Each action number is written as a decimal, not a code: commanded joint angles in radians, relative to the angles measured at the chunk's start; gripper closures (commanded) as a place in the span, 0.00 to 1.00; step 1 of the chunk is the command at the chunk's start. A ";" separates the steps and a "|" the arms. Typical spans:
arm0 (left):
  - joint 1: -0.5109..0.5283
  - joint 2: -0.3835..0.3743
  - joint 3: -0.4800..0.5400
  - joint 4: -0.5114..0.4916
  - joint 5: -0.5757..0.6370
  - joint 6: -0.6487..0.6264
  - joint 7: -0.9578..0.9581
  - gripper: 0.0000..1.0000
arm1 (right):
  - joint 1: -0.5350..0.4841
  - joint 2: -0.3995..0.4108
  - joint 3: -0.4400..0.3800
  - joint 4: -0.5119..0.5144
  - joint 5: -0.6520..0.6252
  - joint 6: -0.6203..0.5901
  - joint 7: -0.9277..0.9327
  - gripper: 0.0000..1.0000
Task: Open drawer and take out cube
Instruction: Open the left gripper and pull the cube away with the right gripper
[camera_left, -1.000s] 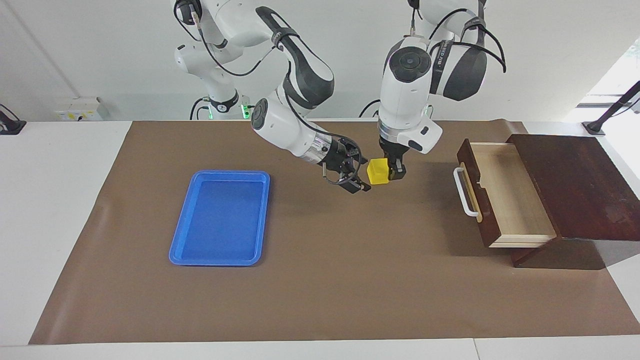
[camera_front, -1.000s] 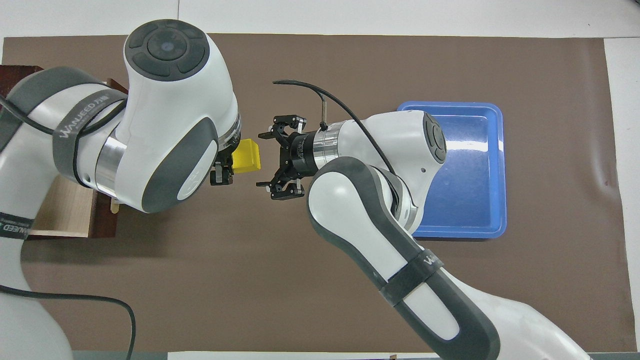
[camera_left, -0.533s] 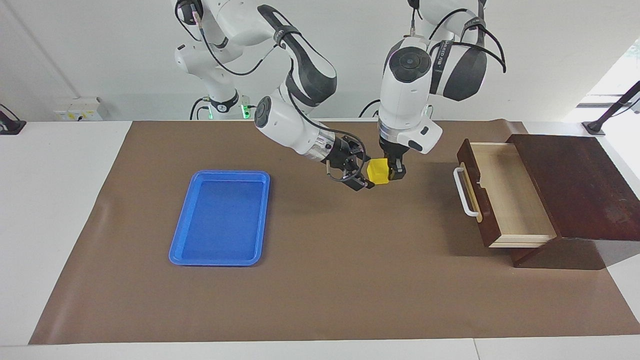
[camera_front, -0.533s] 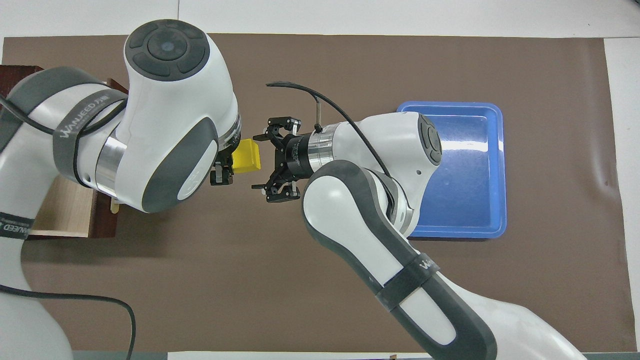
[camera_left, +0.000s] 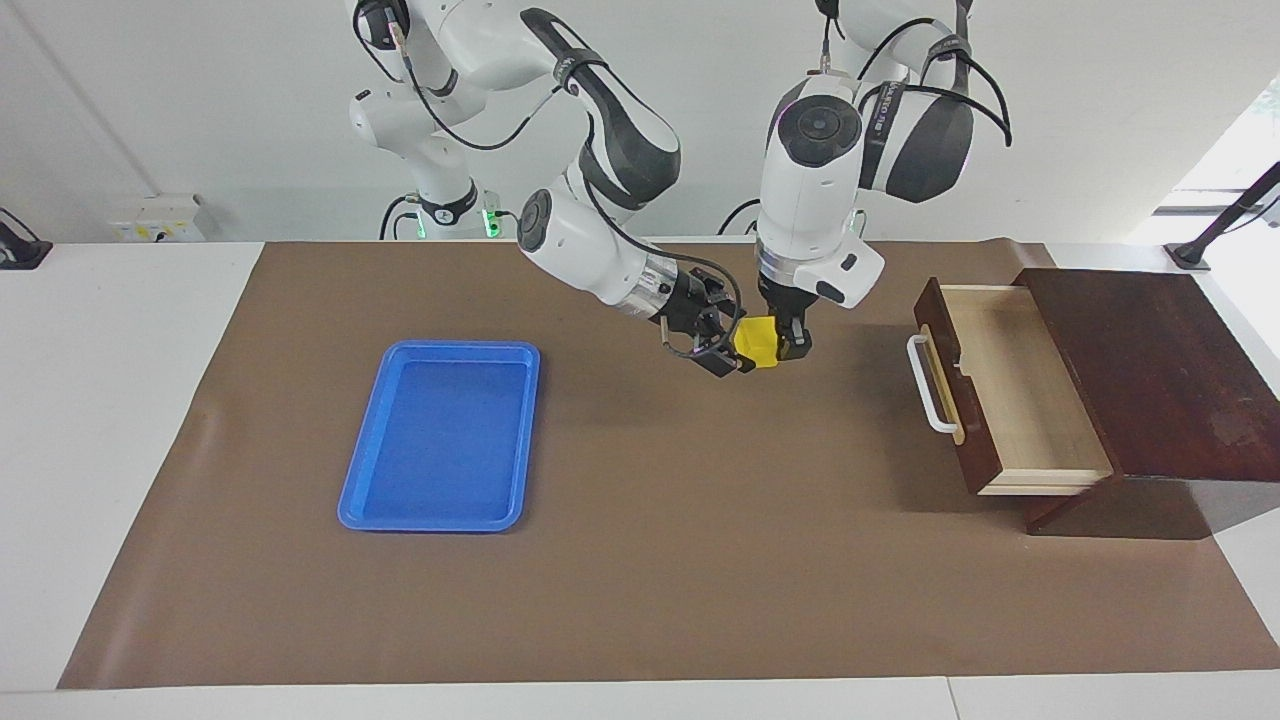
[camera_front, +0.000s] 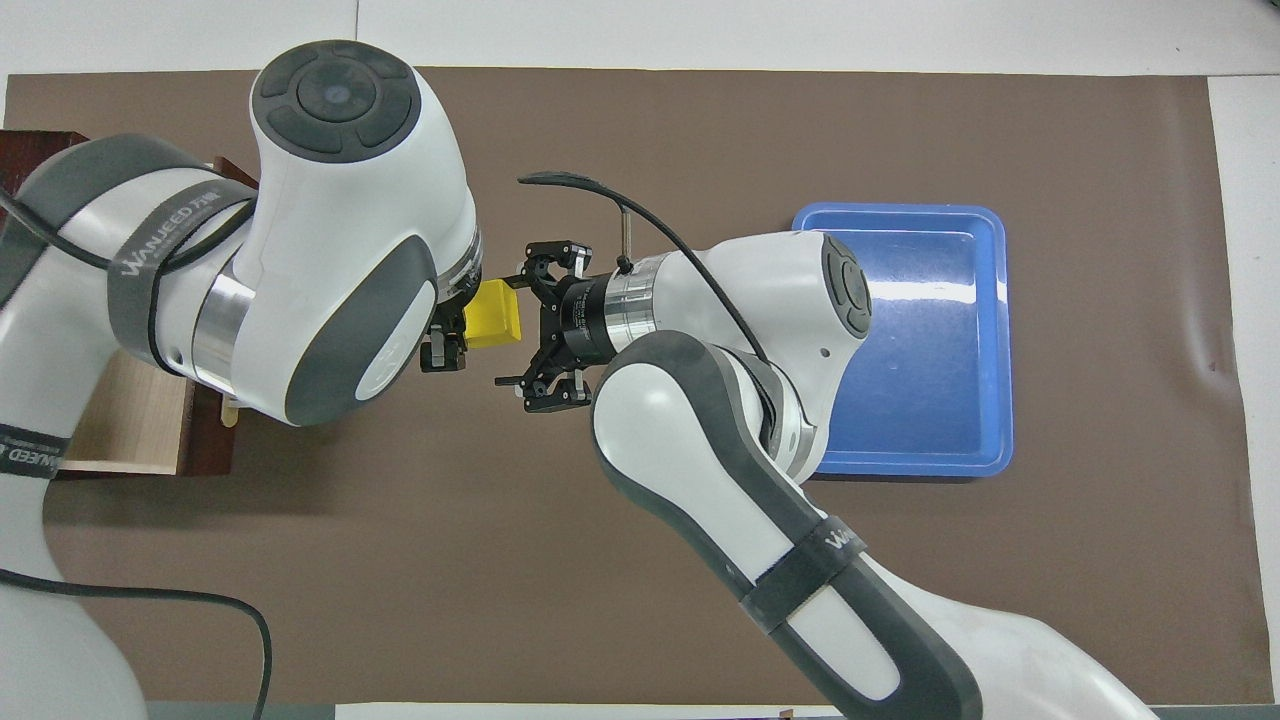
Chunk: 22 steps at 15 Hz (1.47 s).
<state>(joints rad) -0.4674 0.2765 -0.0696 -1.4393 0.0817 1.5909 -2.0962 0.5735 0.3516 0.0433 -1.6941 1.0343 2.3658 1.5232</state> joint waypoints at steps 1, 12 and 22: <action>-0.014 0.000 0.014 -0.004 -0.016 0.011 -0.013 0.98 | 0.020 0.006 0.000 0.014 -0.014 0.004 0.015 0.06; -0.013 0.000 0.014 -0.003 -0.017 0.012 -0.013 0.98 | 0.014 0.003 0.001 0.024 -0.068 0.003 0.002 1.00; -0.005 0.000 0.016 -0.003 -0.013 0.017 -0.011 0.98 | 0.006 0.004 0.000 0.036 -0.065 0.000 0.002 1.00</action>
<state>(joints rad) -0.4682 0.2712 -0.0701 -1.4443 0.0787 1.5775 -2.0953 0.5824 0.3585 0.0362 -1.6752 0.9930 2.3959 1.5251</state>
